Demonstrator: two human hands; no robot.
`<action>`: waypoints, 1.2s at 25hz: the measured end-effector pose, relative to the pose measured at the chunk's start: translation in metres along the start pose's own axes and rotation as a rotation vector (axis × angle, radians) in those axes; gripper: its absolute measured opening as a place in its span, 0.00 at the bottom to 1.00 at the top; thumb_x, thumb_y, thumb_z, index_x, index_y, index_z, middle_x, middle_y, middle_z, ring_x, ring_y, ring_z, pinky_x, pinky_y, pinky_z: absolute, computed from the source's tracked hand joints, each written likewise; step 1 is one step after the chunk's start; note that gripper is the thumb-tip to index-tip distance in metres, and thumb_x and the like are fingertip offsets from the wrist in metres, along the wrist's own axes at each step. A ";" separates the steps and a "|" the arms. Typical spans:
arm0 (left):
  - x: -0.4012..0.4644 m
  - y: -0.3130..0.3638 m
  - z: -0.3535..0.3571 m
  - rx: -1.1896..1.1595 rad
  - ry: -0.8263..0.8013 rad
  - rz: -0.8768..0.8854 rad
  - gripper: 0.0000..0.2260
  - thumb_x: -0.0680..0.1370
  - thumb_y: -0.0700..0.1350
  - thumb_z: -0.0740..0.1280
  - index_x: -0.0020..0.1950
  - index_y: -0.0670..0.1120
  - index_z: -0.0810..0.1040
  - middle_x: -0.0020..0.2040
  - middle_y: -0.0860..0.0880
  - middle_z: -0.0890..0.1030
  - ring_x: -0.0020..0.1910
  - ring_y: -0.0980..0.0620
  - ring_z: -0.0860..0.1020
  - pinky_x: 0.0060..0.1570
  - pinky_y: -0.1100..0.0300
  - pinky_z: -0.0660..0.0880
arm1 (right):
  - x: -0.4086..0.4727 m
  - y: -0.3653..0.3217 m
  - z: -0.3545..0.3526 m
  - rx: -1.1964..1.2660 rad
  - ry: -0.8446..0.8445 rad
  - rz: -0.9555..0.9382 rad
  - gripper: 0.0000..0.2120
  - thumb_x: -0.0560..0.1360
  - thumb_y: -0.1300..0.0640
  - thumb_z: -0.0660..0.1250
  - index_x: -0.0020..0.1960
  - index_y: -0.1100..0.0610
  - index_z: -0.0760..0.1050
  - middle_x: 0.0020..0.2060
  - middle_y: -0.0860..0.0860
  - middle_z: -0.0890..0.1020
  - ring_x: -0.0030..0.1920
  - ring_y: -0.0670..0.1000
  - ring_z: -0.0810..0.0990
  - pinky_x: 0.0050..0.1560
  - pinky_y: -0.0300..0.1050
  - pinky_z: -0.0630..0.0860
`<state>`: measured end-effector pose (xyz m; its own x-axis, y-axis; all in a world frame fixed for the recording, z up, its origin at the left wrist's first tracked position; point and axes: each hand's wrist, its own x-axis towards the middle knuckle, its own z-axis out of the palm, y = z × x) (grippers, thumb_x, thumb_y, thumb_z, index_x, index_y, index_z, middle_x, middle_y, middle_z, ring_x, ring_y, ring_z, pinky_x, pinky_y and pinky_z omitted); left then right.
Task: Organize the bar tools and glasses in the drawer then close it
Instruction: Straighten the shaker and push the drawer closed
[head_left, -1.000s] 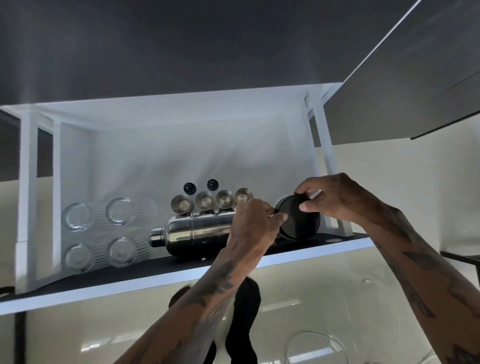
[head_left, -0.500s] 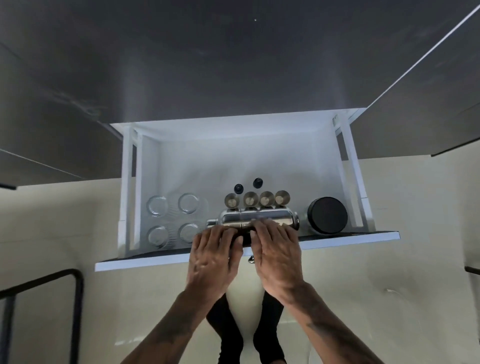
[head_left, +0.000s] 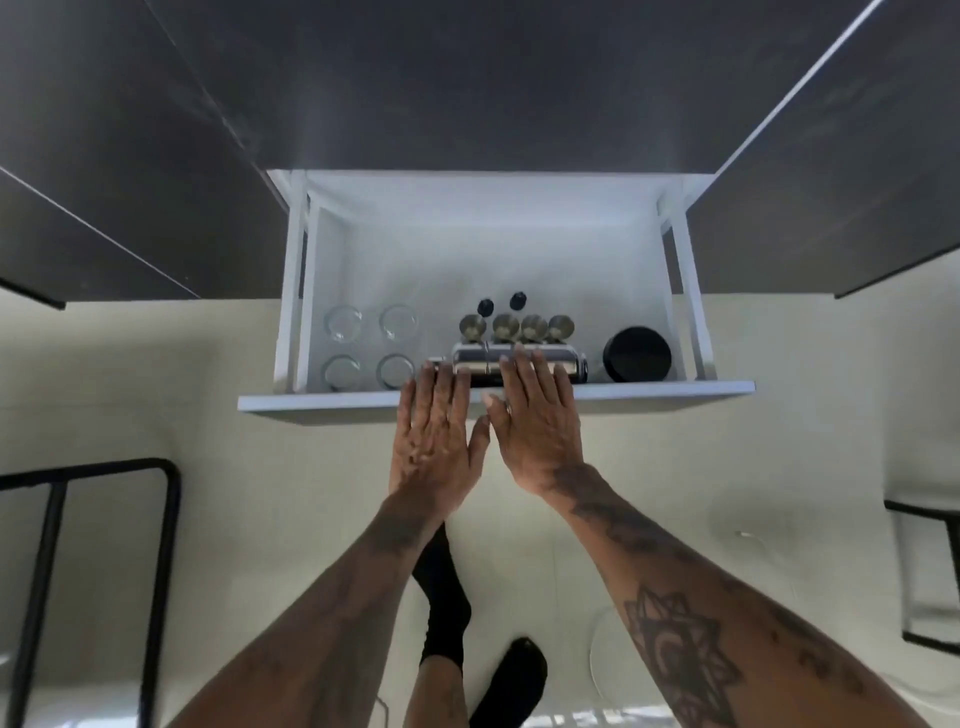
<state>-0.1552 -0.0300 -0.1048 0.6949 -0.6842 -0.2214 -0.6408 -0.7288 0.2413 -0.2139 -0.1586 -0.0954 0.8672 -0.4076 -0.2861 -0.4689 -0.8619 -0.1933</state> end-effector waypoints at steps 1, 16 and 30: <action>-0.004 0.002 0.001 0.004 0.002 -0.006 0.31 0.81 0.57 0.42 0.80 0.42 0.44 0.80 0.42 0.44 0.79 0.43 0.42 0.77 0.46 0.41 | -0.006 -0.001 0.002 -0.005 0.005 -0.007 0.28 0.82 0.45 0.41 0.79 0.57 0.47 0.80 0.54 0.48 0.79 0.54 0.42 0.78 0.54 0.41; -0.003 0.019 0.003 -0.027 0.071 0.014 0.26 0.85 0.47 0.47 0.79 0.37 0.45 0.80 0.38 0.44 0.79 0.40 0.42 0.78 0.49 0.41 | -0.010 -0.012 0.007 -0.040 0.062 -0.021 0.28 0.83 0.49 0.45 0.78 0.62 0.44 0.79 0.60 0.44 0.78 0.59 0.41 0.78 0.55 0.42; 0.117 -0.001 -0.042 -0.088 0.218 0.109 0.24 0.82 0.43 0.52 0.76 0.34 0.58 0.77 0.33 0.59 0.78 0.37 0.56 0.77 0.46 0.53 | 0.108 -0.002 -0.046 -0.018 0.135 -0.077 0.26 0.83 0.51 0.49 0.78 0.61 0.52 0.79 0.58 0.52 0.78 0.59 0.49 0.77 0.53 0.48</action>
<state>-0.0595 -0.1083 -0.0909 0.6833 -0.7300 0.0171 -0.6915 -0.6394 0.3360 -0.1110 -0.2150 -0.0825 0.9156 -0.3761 -0.1425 -0.3984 -0.8967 -0.1930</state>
